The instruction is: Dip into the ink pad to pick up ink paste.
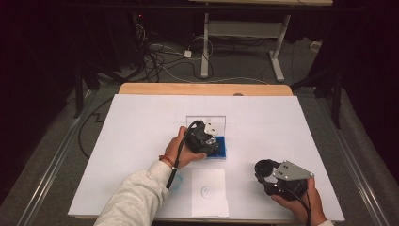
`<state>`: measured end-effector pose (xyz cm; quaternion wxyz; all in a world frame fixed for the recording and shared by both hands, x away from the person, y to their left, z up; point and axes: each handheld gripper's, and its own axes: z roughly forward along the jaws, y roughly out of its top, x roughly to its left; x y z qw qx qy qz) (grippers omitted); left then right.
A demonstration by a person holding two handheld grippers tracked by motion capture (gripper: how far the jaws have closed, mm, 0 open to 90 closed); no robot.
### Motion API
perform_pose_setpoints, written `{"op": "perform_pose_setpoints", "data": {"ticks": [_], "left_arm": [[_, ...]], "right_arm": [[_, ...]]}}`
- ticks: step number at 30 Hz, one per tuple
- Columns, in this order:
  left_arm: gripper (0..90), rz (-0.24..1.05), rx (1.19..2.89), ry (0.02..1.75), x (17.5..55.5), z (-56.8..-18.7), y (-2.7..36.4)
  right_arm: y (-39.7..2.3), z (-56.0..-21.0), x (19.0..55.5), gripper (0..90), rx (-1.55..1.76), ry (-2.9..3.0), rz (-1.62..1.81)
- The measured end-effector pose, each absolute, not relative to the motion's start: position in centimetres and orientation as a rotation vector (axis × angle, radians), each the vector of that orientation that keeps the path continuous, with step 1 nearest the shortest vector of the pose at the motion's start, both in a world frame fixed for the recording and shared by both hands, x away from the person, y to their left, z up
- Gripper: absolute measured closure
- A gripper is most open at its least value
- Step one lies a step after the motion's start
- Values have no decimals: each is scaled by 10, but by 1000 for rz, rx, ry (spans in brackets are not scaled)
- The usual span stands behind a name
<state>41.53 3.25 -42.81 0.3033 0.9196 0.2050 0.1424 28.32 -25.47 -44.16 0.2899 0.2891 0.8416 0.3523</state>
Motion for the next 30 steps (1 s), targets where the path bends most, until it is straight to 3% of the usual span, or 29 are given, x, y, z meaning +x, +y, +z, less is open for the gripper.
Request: {"op": "perform_pose_setpoints", "data": {"ticks": [6, 15, 30], "left_arm": [[544, 415, 2474, 519, 412, -425, 30], [545, 412, 2375, 553, 414, -414, 48], [544, 435, 2249, 500, 387, -400, 83]], "right_arm": [[-255, -441, 283, 387, 763, 2239, 945], [-256, -440, 283, 388, 771, 2231, 950], [-258, -439, 282, 388, 775, 2221, 957]]}}
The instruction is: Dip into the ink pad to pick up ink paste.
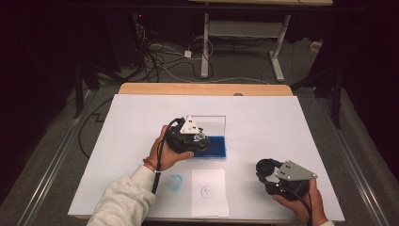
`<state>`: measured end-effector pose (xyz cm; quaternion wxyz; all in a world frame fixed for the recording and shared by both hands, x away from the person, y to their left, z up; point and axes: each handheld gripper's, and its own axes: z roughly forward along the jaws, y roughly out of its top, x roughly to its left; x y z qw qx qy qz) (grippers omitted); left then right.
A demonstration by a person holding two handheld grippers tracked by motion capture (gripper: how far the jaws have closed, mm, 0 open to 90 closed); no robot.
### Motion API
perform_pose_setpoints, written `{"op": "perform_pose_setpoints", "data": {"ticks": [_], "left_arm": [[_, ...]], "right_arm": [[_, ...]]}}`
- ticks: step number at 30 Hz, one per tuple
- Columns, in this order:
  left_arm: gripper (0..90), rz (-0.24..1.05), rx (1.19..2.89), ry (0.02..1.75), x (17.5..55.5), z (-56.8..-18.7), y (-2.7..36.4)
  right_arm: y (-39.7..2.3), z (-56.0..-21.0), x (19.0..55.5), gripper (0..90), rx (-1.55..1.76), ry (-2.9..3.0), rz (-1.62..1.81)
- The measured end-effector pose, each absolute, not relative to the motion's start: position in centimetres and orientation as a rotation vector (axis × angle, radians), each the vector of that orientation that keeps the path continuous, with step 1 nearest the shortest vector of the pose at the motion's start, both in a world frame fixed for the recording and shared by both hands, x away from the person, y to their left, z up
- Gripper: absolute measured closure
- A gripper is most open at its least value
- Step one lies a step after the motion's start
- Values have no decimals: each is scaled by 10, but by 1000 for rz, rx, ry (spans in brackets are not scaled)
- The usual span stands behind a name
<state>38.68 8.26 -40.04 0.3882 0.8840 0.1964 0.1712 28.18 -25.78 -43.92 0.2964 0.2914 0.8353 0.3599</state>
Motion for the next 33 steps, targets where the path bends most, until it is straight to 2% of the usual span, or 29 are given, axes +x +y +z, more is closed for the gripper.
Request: {"op": "perform_pose_setpoints", "data": {"ticks": [33], "left_arm": [[544, 479, 2230, 468, 345, -386, 136]], "right_arm": [[-261, -435, 281, 388, 782, 2198, 993]]}}
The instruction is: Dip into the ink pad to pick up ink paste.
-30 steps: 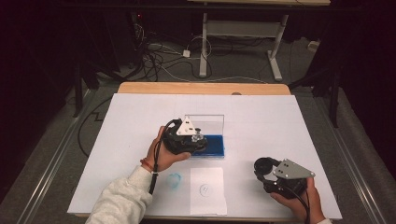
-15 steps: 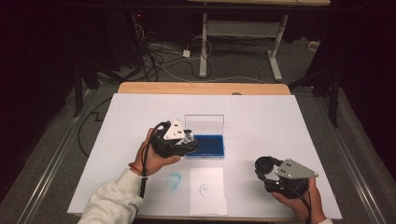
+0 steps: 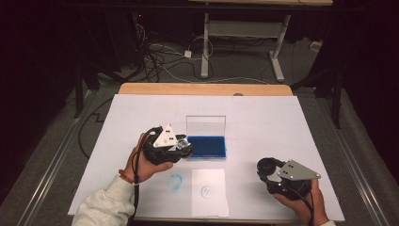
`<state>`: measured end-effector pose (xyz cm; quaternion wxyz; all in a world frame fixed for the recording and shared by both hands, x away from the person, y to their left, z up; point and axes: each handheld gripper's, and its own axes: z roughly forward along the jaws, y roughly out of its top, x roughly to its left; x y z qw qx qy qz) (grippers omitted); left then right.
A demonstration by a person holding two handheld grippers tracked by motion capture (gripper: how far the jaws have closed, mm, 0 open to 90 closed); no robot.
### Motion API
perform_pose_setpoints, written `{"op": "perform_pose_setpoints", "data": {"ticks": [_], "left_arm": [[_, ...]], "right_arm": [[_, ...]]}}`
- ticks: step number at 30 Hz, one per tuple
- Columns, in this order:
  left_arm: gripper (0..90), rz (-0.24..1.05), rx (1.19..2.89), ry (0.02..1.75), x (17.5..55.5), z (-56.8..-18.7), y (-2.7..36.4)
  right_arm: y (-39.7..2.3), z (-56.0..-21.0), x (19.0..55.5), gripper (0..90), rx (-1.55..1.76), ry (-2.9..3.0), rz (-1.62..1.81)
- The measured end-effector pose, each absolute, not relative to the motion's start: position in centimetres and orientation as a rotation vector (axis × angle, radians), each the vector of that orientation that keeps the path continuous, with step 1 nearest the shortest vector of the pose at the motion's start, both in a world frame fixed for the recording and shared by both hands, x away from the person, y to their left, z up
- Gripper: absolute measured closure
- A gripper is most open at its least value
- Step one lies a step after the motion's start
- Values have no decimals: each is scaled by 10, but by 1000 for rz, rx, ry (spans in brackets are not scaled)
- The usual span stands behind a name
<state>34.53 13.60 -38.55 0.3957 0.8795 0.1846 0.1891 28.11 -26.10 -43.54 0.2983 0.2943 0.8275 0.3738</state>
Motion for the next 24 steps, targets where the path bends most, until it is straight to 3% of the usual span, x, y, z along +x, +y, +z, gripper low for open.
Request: {"op": "perform_pose_setpoints", "data": {"ticks": [24], "left_arm": [[545, 492, 2215, 557, 321, -392, 184]], "right_arm": [[-259, -434, 282, 388, 766, 2207, 985]]}}
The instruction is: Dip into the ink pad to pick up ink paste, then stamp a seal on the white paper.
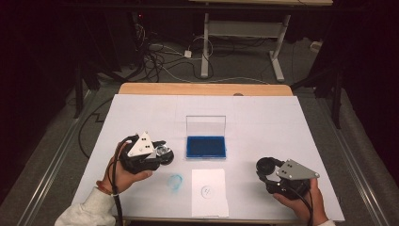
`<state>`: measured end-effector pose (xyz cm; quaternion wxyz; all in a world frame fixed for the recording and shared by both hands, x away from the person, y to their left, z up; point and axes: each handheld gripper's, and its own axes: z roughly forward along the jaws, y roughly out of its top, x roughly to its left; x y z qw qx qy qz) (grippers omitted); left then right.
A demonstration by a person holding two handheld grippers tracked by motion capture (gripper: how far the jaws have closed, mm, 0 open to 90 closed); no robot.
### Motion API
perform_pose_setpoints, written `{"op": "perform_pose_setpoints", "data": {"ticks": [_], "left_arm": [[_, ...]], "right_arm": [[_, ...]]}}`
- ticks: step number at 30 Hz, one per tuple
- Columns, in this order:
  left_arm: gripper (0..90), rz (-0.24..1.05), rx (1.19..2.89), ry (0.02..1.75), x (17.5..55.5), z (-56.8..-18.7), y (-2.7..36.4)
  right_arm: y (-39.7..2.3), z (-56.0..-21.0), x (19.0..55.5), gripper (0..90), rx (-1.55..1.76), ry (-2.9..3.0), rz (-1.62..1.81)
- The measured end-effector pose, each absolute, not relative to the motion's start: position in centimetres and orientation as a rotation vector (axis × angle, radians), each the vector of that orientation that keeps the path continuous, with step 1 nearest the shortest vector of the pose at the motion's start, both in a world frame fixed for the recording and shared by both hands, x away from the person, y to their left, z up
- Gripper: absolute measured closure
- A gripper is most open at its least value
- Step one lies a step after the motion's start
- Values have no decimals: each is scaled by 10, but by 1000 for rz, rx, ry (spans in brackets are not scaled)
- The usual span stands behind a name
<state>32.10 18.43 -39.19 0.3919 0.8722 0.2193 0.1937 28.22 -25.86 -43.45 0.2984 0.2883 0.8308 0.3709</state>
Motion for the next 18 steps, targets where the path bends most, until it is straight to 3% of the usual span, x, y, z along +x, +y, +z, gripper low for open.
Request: {"op": "perform_pose_setpoints", "data": {"ticks": [18], "left_arm": [[545, 490, 2192, 557, 307, -383, 192]], "right_arm": [[-257, -435, 281, 387, 760, 2215, 991]]}}
